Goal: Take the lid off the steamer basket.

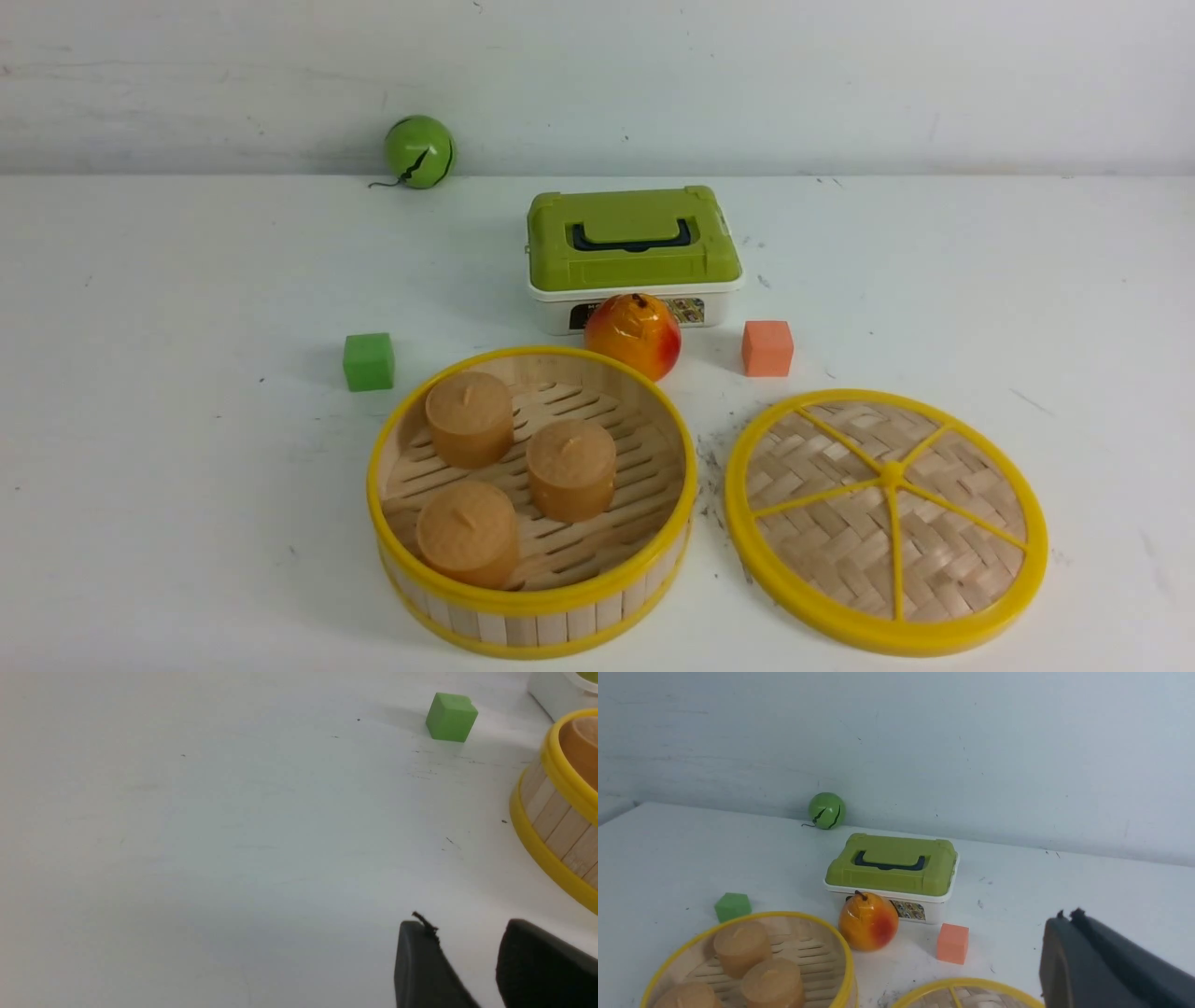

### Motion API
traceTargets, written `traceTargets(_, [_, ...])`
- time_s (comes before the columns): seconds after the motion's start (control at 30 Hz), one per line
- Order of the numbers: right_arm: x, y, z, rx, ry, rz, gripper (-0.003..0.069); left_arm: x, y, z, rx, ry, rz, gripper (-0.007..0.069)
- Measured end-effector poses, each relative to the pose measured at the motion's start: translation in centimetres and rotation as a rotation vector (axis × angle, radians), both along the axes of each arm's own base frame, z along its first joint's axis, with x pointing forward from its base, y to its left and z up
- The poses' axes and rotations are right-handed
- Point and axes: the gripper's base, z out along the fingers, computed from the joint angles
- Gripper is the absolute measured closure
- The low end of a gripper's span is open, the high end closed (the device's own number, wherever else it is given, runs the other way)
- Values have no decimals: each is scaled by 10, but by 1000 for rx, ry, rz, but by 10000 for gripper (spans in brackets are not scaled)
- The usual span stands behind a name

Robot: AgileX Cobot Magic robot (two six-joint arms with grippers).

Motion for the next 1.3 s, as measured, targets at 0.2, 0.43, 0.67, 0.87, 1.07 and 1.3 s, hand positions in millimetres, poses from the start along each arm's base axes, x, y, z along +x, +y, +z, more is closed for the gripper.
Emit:
traceTargets(0.2, [0,0,0,-4,-1,-1,678,0,0,0,0,0,0,385])
traceTargets(0.43, [0,-1,1,-18,-15,-7,673,0,0,0,0,0,0,385])
traceTargets(0.67, [-9,-8,-46,-52,52,-55,671,0,0,0,0,0,0,385])
traceTargets(0.87, [-26,-24,-119,-22,133,-234,671,0,0,0,0,0,0,385])
traceTargets(1.07, [-37,-31,-183,30,210,-334,671,0,0,0,0,0,0,385])
traceTargets(1.3, [-40,-33,-186,17,242,-364,671,0,0,0,0,0,0,385])
